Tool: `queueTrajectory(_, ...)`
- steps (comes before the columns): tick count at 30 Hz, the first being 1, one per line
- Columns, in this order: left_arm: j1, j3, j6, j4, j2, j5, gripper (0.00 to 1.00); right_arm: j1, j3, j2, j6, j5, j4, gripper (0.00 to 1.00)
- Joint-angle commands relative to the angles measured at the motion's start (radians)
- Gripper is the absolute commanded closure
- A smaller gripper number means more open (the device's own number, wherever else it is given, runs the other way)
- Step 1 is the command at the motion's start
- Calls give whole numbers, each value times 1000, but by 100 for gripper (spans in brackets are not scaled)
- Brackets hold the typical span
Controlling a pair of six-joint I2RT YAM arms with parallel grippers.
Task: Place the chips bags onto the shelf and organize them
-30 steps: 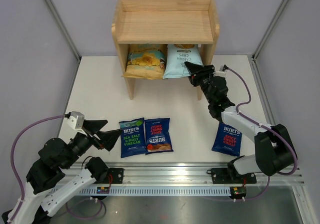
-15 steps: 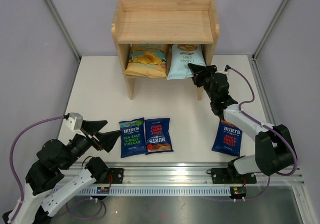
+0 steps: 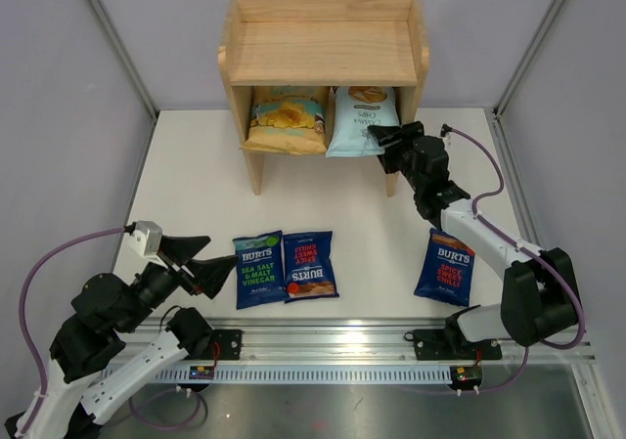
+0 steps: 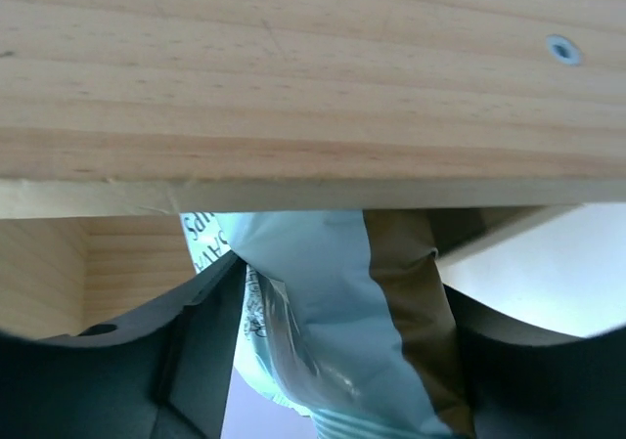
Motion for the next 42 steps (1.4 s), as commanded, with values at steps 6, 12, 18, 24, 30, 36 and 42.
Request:
queueTrajectory(6, -2, -3, 20, 46, -27, 28, 1, -12, 53, -83, -67, -1, -152, 28)
queueTrajectory(12, -4, -2, 14, 43, -23, 6, 1, -10, 44, -109, -90, -39, -150, 18)
queueTrajectory(18, -2, 20, -18, -4, 63, -103, 1, -12, 30, -158, -114, -51, -193, 1)
queueTrajectory(24, -2, 63, -96, -104, 247, -311, 1, -12, -6, -223, -142, -42, -227, 0)
queueTrajectory(30, -2, 78, -276, -185, 388, -354, 1, -12, -34, -293, -229, -132, -244, 0)
queueTrajectory(36, 30, -23, -374, -153, 500, -324, 1, -12, -65, -393, -372, -235, -351, 1)
queueTrajectory(42, 201, -136, -411, -101, 508, -192, 1, -12, -97, -545, -505, -358, -433, 1)
